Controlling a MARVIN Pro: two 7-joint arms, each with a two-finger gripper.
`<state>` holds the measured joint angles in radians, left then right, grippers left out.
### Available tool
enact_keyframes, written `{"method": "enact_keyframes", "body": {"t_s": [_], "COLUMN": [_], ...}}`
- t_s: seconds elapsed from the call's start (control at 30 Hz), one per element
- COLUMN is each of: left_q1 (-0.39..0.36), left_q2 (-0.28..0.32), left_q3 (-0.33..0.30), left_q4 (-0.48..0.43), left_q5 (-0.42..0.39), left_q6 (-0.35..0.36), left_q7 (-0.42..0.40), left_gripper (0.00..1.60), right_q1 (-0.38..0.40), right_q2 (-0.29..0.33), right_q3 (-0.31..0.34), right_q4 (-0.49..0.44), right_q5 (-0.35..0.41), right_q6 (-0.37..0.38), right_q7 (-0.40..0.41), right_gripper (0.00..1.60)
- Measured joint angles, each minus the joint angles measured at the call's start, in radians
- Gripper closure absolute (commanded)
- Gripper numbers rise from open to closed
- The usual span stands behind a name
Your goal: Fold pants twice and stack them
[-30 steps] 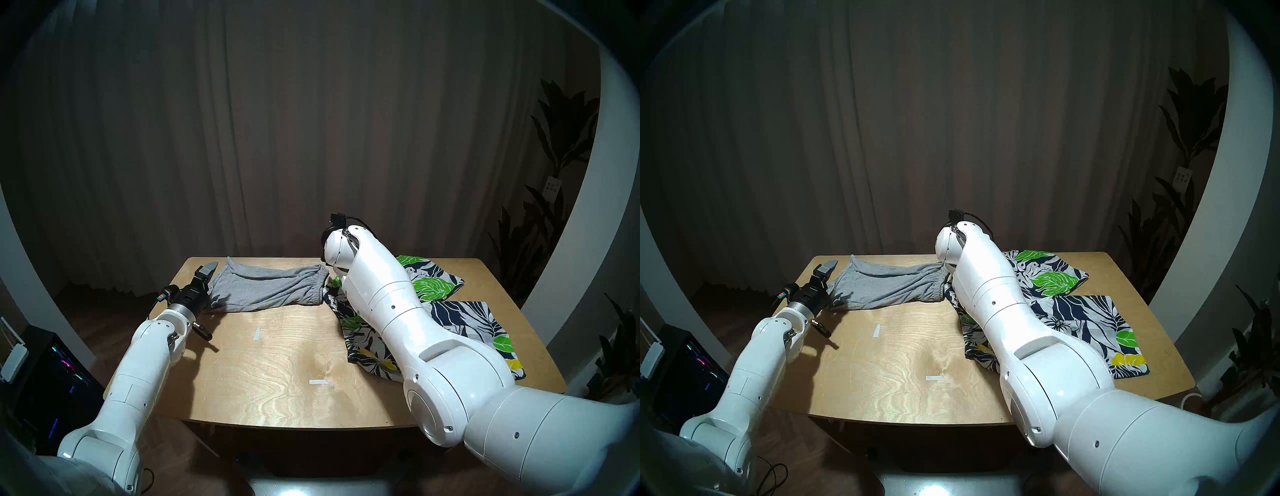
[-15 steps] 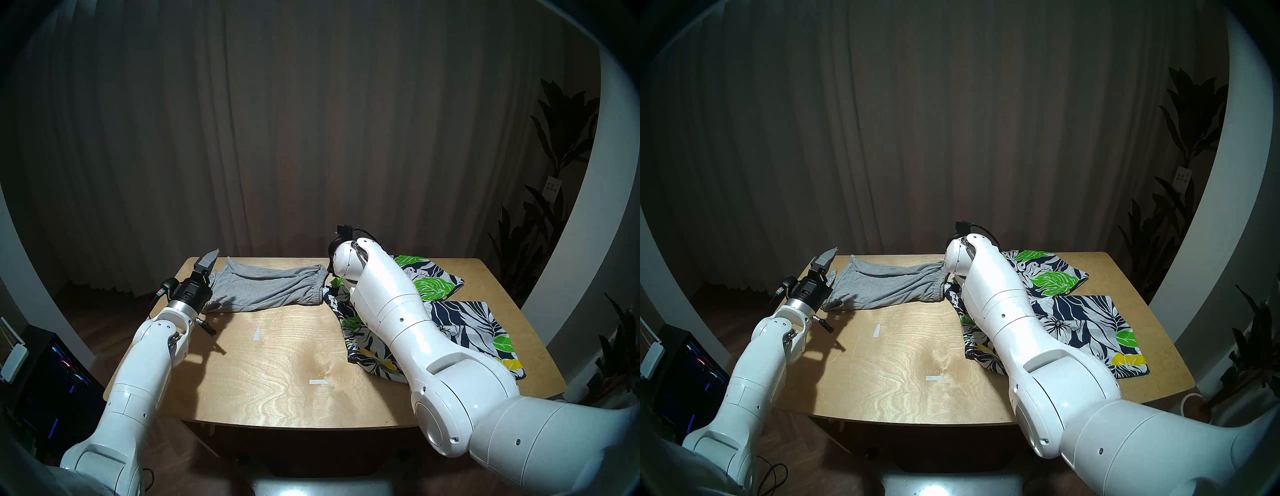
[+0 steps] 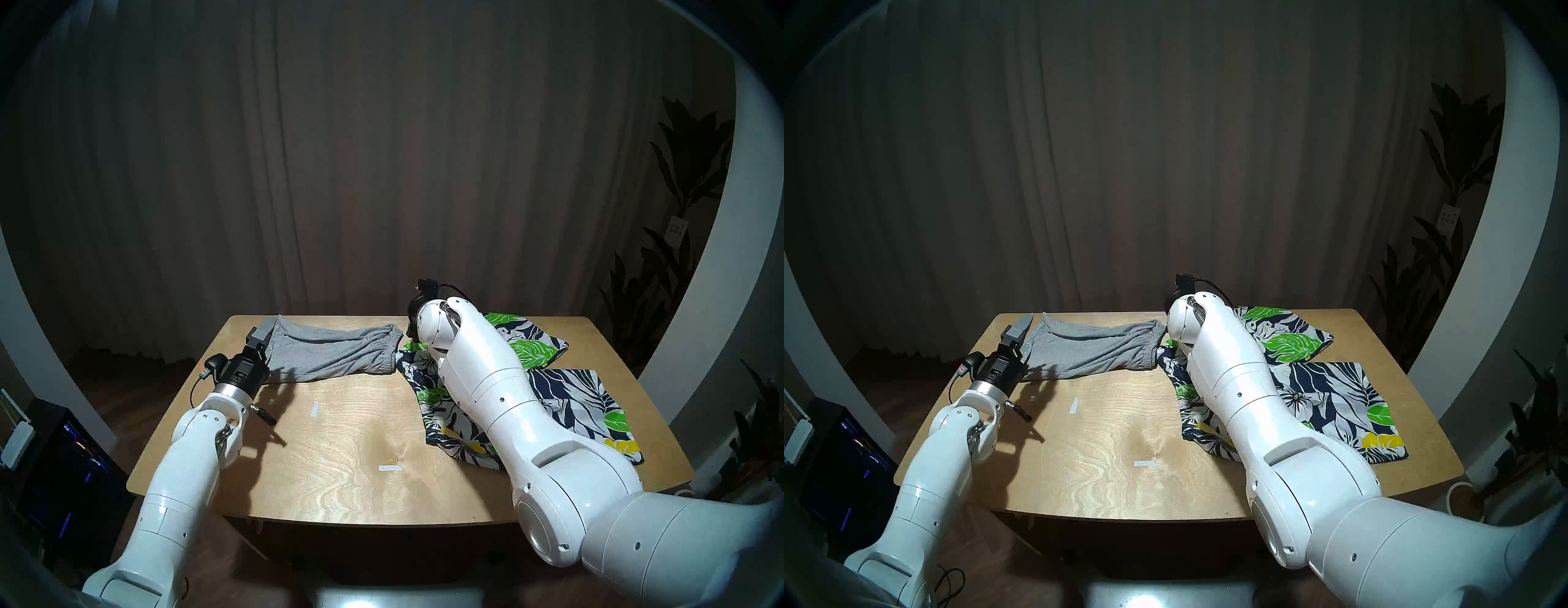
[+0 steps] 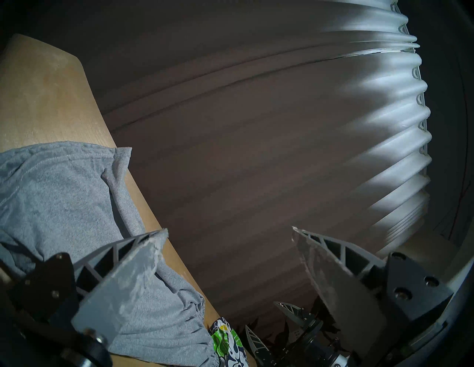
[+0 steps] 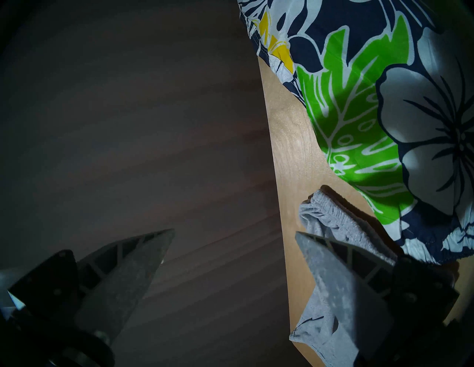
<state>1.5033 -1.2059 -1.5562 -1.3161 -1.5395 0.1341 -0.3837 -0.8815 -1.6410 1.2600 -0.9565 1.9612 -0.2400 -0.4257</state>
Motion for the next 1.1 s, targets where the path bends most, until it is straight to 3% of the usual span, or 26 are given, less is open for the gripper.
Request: {"method": "enact_keyframes", "body": {"t_s": [0.53, 1.1], "left_q1": [0.099, 0.18], "left_q2": [-0.026, -0.023], "left_q3": [-0.01, -0.055], "left_q4": [-0.104, -0.232], "left_q5": [0.043, 0.106], "left_q6": [-0.067, -0.149], "left_q7": [0.062, 0.203], "left_gripper": [0.0, 0.0], "right_q1": [-0.024, -0.074], "right_q2": [0.02, 0.066], "right_q3": [-0.035, -0.067], "right_q4": [-0.061, -0.159], "right_q5": [0.017, 0.042], "right_q6": [0.061, 0.133], "right_q7": [0.0, -0.001], "right_gripper": [0.0, 0.0]}}
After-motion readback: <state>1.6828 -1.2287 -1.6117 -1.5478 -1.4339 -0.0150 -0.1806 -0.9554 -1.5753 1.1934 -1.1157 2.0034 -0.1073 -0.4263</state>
